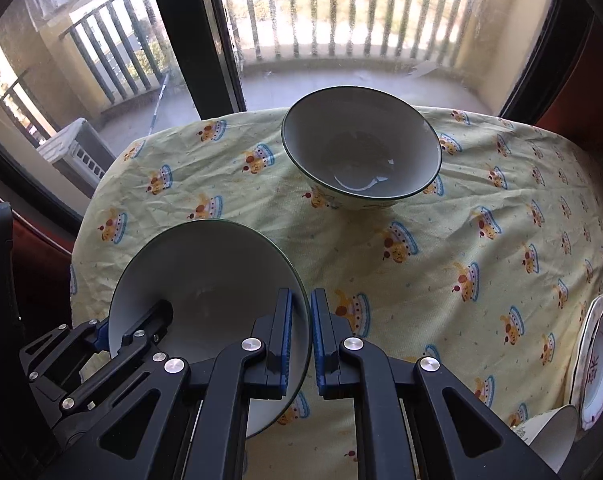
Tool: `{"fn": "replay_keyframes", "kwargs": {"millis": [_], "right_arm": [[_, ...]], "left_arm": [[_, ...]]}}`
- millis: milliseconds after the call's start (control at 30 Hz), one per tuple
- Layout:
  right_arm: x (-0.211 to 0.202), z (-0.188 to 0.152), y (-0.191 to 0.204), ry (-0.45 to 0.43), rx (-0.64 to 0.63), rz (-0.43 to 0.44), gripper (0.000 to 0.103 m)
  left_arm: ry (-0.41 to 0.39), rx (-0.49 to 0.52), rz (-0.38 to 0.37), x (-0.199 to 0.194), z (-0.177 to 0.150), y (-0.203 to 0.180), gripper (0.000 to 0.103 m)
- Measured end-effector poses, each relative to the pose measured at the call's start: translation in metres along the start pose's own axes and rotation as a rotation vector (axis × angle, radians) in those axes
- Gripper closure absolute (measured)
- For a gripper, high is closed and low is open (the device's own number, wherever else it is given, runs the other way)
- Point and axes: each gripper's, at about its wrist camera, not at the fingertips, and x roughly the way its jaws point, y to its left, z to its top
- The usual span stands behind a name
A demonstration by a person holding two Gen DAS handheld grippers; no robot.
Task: Organize plates and bowls
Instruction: 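Lift the cream bowl and carry it toward the first placed bowl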
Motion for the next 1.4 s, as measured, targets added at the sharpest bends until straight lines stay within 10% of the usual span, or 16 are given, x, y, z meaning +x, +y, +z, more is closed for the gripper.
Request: {"fn": "replay_keyframes", "kwargs": {"millis": [667, 1400], "right_arm": [[-0.034, -0.087, -0.056, 0.061, 0.035, -0.001, 0.090], [-0.035, -0.085, -0.080, 0.034, 0.008, 0.059, 0.089]], "left_arm": [[0.049, 0.029, -0.011, -0.021, -0.083, -0.049, 0.086], [0.032, -0.021, 0.007, -0.036, -0.084, -0.074, 0.086]]}}
